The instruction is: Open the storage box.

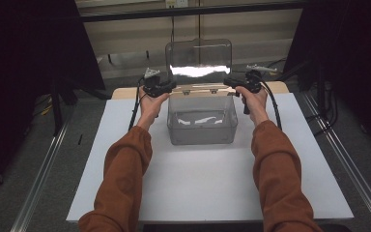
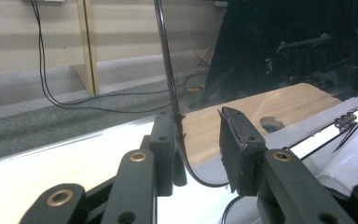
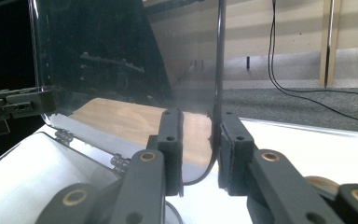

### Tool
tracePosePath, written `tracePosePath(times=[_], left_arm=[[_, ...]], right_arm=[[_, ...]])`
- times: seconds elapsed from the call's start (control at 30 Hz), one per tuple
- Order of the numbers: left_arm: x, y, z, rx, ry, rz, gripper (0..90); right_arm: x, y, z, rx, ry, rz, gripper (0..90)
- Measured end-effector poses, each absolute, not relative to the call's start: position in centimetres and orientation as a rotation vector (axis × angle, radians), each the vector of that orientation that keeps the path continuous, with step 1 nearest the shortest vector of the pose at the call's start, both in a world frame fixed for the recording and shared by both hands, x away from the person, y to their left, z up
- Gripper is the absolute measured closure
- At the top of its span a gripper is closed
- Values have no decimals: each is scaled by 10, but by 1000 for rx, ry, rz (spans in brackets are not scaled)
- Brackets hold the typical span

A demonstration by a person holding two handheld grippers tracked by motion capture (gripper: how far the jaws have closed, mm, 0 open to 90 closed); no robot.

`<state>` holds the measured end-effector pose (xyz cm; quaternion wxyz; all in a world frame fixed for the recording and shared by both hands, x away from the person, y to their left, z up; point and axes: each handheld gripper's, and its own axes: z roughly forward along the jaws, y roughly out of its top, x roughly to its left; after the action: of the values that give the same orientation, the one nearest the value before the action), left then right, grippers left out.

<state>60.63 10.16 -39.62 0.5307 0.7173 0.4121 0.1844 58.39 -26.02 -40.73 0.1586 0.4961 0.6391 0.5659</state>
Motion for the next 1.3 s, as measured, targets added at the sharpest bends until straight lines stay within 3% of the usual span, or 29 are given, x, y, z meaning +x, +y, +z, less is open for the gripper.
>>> tracePosePath(times=[1.3], left_arm=[[612, 101, -405, 1726, 1084, 347, 563]], right_arm=[[594, -260, -421, 1570, 1816, 1674, 661]])
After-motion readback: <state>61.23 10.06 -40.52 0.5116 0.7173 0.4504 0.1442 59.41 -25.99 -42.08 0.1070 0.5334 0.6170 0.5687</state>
